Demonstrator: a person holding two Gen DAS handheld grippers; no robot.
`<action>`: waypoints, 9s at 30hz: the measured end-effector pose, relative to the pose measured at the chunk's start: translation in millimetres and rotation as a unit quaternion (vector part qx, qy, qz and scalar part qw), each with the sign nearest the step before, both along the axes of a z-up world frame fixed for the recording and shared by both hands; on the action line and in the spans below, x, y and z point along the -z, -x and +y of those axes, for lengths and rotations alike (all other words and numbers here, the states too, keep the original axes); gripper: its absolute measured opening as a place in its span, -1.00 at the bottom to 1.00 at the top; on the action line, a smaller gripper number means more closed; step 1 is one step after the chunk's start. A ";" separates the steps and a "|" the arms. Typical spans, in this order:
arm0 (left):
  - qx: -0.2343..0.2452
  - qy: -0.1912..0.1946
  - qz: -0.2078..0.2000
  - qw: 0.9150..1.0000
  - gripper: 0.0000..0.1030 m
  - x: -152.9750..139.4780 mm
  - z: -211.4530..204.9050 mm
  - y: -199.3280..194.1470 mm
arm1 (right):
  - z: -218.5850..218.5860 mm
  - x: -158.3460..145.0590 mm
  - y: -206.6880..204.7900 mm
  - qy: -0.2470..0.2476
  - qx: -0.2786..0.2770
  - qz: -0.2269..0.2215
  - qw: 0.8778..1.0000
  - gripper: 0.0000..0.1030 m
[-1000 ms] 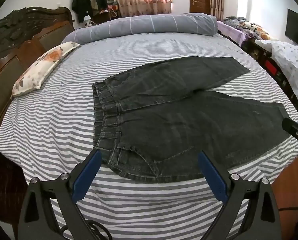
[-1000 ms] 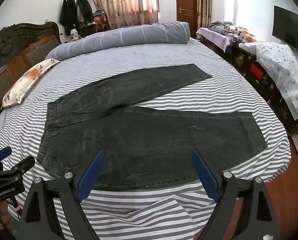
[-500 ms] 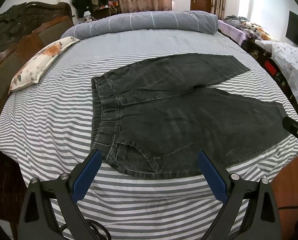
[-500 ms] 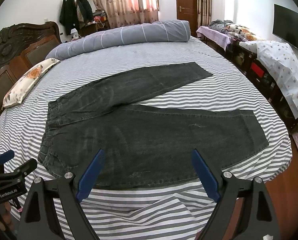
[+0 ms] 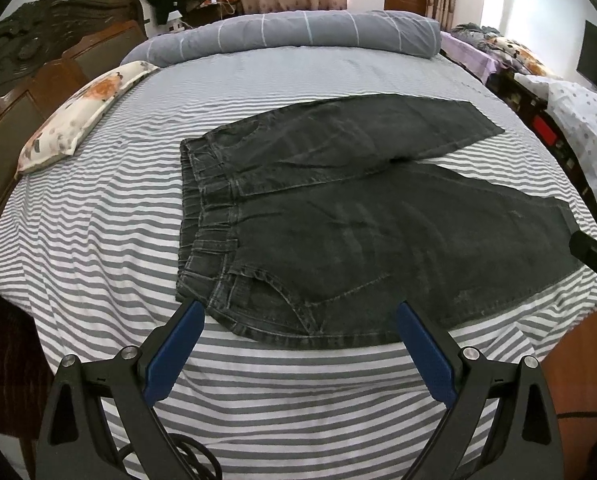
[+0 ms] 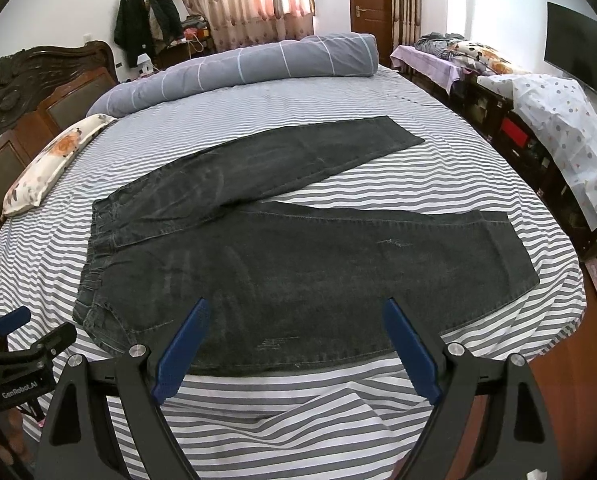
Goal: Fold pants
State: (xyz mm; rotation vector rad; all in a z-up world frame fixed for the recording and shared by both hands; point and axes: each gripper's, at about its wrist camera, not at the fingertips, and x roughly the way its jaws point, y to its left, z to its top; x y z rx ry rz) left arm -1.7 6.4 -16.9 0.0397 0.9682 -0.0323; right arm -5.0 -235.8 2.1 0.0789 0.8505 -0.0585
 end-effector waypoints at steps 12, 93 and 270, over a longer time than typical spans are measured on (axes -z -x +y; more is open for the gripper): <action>0.012 0.002 0.014 1.000 0.87 10.9 -6.7 -1.7 | -6.8 8.3 -2.3 -0.004 0.009 0.013 1.000 0.68; -0.027 0.046 0.015 0.998 0.31 24.0 53.3 -71.0 | -11.9 12.8 -43.0 -0.036 0.016 0.031 0.999 0.70; -0.147 0.380 0.105 0.907 0.13 117.7 173.4 -65.8 | -132.1 115.1 -37.5 -0.250 -0.049 0.146 0.956 -0.39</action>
